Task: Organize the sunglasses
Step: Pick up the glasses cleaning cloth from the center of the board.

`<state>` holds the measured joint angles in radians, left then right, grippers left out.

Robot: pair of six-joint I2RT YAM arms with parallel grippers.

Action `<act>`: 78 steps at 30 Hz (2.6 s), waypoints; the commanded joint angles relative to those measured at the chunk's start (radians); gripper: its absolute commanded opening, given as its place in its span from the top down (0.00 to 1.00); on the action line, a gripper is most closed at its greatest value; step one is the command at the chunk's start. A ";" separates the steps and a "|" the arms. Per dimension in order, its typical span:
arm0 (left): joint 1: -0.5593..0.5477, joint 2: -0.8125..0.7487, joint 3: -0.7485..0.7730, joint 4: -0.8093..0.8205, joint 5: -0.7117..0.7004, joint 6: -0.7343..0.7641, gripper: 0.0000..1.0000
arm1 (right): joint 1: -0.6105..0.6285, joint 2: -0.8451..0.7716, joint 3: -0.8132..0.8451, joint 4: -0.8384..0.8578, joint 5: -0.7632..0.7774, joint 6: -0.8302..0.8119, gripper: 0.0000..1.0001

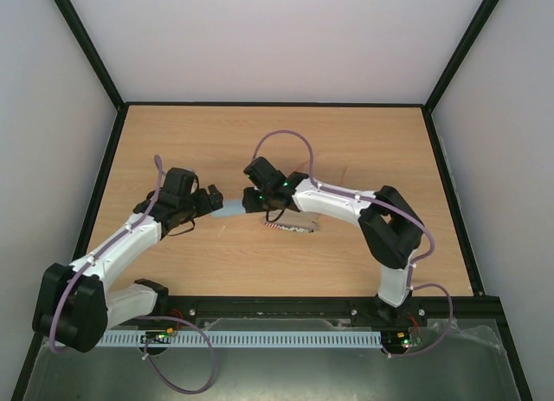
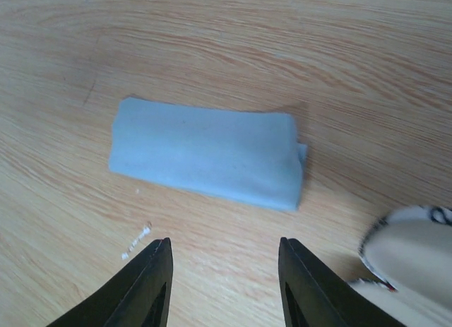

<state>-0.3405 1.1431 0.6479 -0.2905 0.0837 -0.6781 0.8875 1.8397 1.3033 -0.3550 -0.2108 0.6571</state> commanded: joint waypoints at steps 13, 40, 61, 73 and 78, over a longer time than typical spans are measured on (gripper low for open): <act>0.035 0.075 -0.026 0.103 0.050 0.029 0.01 | 0.007 0.236 0.209 -0.164 0.211 0.027 0.73; 0.060 0.112 -0.044 0.146 0.073 0.028 0.01 | 0.011 0.300 0.229 -0.171 0.182 0.036 0.76; 0.062 0.080 -0.074 0.154 0.084 0.025 0.01 | 0.027 0.351 0.248 -0.183 0.192 0.064 0.81; 0.086 0.057 -0.091 0.151 0.101 0.033 0.01 | 0.039 0.380 0.263 -0.179 0.179 0.071 0.89; 0.080 0.075 -0.110 0.171 0.134 0.027 0.01 | 0.039 0.370 0.246 -0.164 0.177 0.077 0.98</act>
<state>-0.2584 1.2205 0.5629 -0.1383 0.1833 -0.6544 0.9150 2.1723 1.5738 -0.4965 -0.0277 0.7189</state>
